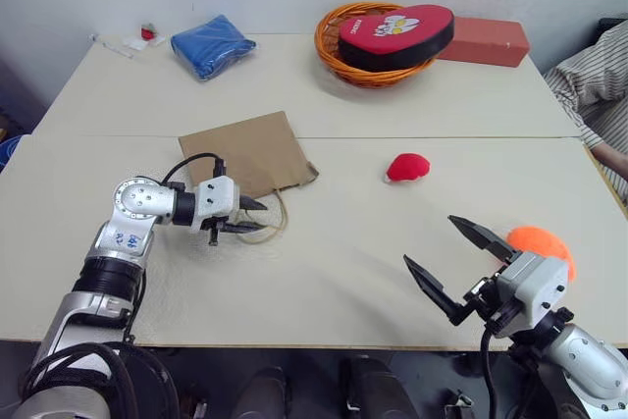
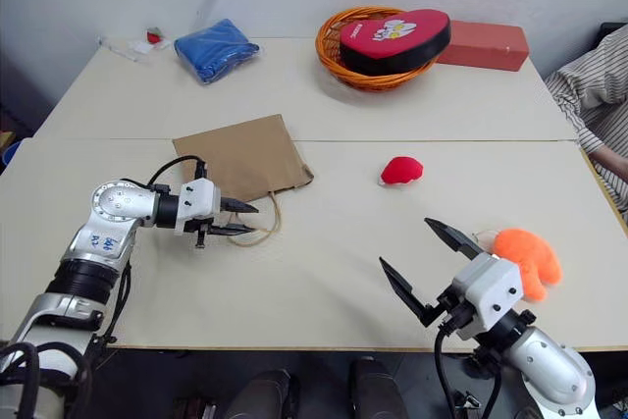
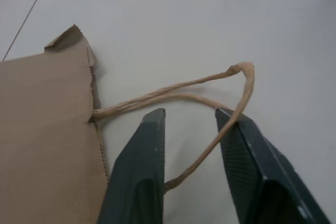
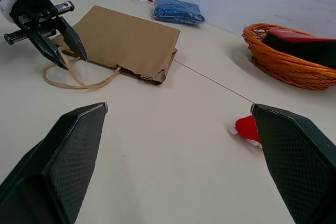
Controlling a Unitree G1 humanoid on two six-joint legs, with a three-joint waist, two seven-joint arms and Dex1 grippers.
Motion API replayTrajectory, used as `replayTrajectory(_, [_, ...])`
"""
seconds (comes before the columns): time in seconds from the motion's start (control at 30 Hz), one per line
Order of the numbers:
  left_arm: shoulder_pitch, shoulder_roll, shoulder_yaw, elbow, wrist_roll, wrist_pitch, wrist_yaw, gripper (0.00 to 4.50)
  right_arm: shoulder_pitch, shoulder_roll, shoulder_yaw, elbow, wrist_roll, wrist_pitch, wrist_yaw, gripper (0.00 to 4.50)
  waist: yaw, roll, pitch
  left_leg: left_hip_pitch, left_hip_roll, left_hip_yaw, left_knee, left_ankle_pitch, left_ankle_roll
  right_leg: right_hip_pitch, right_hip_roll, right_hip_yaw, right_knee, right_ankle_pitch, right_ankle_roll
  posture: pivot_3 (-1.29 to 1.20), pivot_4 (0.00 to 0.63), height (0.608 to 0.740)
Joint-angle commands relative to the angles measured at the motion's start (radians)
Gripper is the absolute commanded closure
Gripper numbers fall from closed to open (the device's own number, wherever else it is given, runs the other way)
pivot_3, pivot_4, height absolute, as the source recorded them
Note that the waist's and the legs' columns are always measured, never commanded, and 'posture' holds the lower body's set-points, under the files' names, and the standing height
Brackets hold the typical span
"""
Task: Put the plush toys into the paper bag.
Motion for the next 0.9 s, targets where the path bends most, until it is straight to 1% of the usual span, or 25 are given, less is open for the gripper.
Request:
replayTrajectory(0.03, [-0.014, -0.032, 0.049, -0.089, -0.182, 0.093, -0.13, 4.12, 0.027, 0.008, -0.011, -0.014, 0.004, -0.037, 0.011, 0.0, 0.0, 0.0, 0.0, 0.0, 0.0, 0.0, 0.0, 0.0, 0.0, 0.0, 0.0, 0.0, 0.0, 0.0, 0.0, 0.0, 0.15, 0.74])
replayTrajectory(0.07, [-0.015, -0.042, 0.065, -0.156, -0.265, 0.203, -0.153, 4.41, 0.032, 0.004, -0.008, -0.011, 0.007, -0.04, 0.022, 0.0, 0.0, 0.0, 0.0, 0.0, 0.0, 0.0, 0.0, 0.0, 0.0, 0.0, 0.0, 0.0, 0.002, 0.0, 0.0, 0.0, 0.15, 0.74])
replayTrajectory(0.13, [-0.025, -0.055, 0.082, -0.27, -0.378, 0.388, -0.155, 4.46, 0.033, -0.004, -0.004, -0.007, 0.024, -0.043, 0.041, 0.0, -0.001, 0.0, 0.0, -0.002, 0.0, -0.001, 0.001, 0.0, 0.0, 0.0, 0.0, -0.001, 0.002, 0.0, 0.0, 0.0, 0.15, 0.74])
replayTrajectory(0.2, [-0.026, -0.037, 0.07, -0.391, -0.451, 0.537, -0.165, 4.46, 0.016, -0.023, 0.012, 0.001, 0.046, -0.03, 0.077, 0.0, -0.001, 0.0, 0.0, -0.004, 0.0, -0.002, 0.005, 0.0, 0.0, 0.0, 0.0, -0.001, 0.002, 0.0, 0.0, 0.0, 0.15, 0.74])
replayTrajectory(0.23, [-0.021, -0.025, 0.064, -0.44, -0.475, 0.589, -0.17, 4.49, -0.006, -0.037, 0.026, 0.004, 0.051, 0.0, 0.085, 0.19, -0.001, 0.0, 0.0, -0.004, 0.0, -0.002, 0.006, 0.0, 0.0, 0.0, 0.0, -0.001, 0.002, 0.0, 0.0, 0.0, 0.15, 0.74])
replayTrajectory(0.3, [-0.015, -0.012, 0.064, -0.506, -0.509, 0.664, -0.166, 4.5, -0.093, -0.073, 0.092, 0.031, 0.016, 0.099, 0.076, 0.61, -0.008, 0.0, 0.0, -0.003, 0.0, -0.002, 0.007, 0.0, 0.0, 0.0, 0.0, 0.0, 0.002, 0.0, 0.0, 0.0, 0.15, 0.74])
replayTrajectory(0.37, [-0.015, -0.014, 0.077, -0.541, -0.534, 0.713, -0.145, 4.5, -0.16, -0.087, 0.142, 0.055, -0.006, 0.147, 0.07, 1.27, -0.012, 0.0, 0.0, -0.001, 0.0, -0.002, 0.008, 0.0, 0.0, 0.001, 0.0, 0.0, 0.003, 0.0, 0.0, 0.0, 0.15, 0.74])
replayTrajectory(0.5, [-0.008, -0.014, 0.089, -0.586, -0.556, 0.764, -0.118, 4.5, -0.309, -0.073, 0.265, 0.122, -0.054, 0.217, 0.072, 2.79, -0.003, 0.001, 0.0, -0.001, 0.001, -0.003, 0.008, 0.0, -0.001, 0.0, 0.001, 0.0, 0.004, 0.0, -0.001, 0.0, 0.15, 0.74])
replayTrajectory(0.57, [0.002, -0.015, 0.088, -0.606, -0.553, 0.772, -0.107, 4.5, -0.36, -0.062, 0.302, 0.156, -0.076, 0.248, 0.059, 3.37, -0.002, 0.001, 0.0, -0.002, 0.0, -0.003, 0.008, 0.0, -0.001, 0.0, 0.001, 0.0, 0.004, 0.0, -0.001, 0.0, 0.15, 0.74])
replayTrajectory(0.67, [0.015, -0.026, 0.1, -0.643, -0.562, 0.793, -0.07, 4.5, -0.424, -0.051, 0.337, 0.199, -0.097, 0.286, 0.051, 4.47, 0.002, 0.001, 0.0, -0.004, 0.0, -0.003, 0.009, 0.0, -0.001, -0.001, 0.0, -0.001, 0.003, 0.0, -0.001, 0.0, 0.15, 0.74])
replayTrajectory(0.73, [0.024, -0.033, 0.107, -0.659, -0.567, 0.803, -0.047, 4.5, -0.464, -0.046, 0.363, 0.226, -0.112, 0.285, 0.063, 4.47, 0.003, 0.001, 0.0, -0.007, 0.0, -0.004, 0.011, 0.0, -0.001, -0.003, 0.0, -0.001, 0.003, 0.0, -0.001, 0.0, 0.15, 0.74])
replayTrajectory(0.8, [0.043, -0.039, 0.119, -0.685, -0.582, 0.823, -0.017, 4.5, -0.521, -0.026, 0.402, 0.271, -0.14, 0.262, 0.072, 4.47, 0.0, 0.0, 0.0, -0.015, 0.0, -0.004, 0.015, 0.0, -0.001, -0.011, 0.0, -0.001, 0.005, 0.0, 0.0, 0.0, 0.15, 0.74])
replayTrajectory(0.9, [0.078, -0.041, 0.128, -0.731, -0.601, 0.85, 0.014, 4.5, -0.605, 0.012, 0.45, 0.344, -0.173, 0.236, 0.082, 4.47, -0.006, 0.0, 0.0, -0.015, 0.0, -0.003, 0.014, 0.0, -0.001, -0.014, 0.001, 0.0, 0.007, 0.0, 0.0, 0.0, 0.15, 0.74])
